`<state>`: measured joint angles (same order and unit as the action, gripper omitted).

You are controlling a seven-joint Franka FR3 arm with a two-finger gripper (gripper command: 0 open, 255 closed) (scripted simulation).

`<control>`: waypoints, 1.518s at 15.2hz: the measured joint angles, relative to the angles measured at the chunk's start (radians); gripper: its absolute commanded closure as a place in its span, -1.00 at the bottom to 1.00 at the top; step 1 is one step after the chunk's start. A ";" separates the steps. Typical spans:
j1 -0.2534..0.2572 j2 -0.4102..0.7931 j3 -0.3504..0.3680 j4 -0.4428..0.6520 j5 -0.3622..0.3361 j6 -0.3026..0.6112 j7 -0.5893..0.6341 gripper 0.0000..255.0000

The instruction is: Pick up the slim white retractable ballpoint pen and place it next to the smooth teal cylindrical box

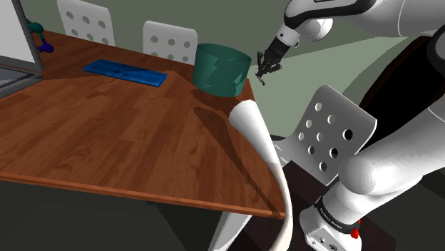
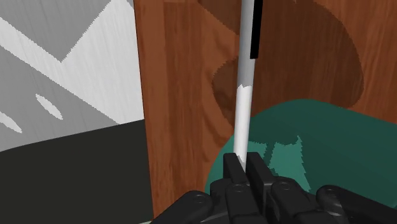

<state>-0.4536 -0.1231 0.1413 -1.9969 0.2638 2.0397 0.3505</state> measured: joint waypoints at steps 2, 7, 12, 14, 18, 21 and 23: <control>0.001 0.002 0.001 -0.025 0.003 0.027 -0.005 1.00; 0.004 0.012 0.004 -0.080 0.011 0.090 -0.019 1.00; 0.005 0.034 0.005 -0.122 0.018 0.153 -0.035 1.00; 0.007 0.039 0.007 -0.143 0.023 0.179 -0.041 1.00; 0.009 0.061 0.009 -0.173 0.030 0.231 -0.053 1.00; 0.010 0.079 0.010 -0.196 0.036 0.270 -0.064 1.00; 0.012 0.094 0.011 -0.210 0.041 0.298 -0.071 1.00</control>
<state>-0.4420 -0.0295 0.1526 -2.2064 0.3047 2.3373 0.2793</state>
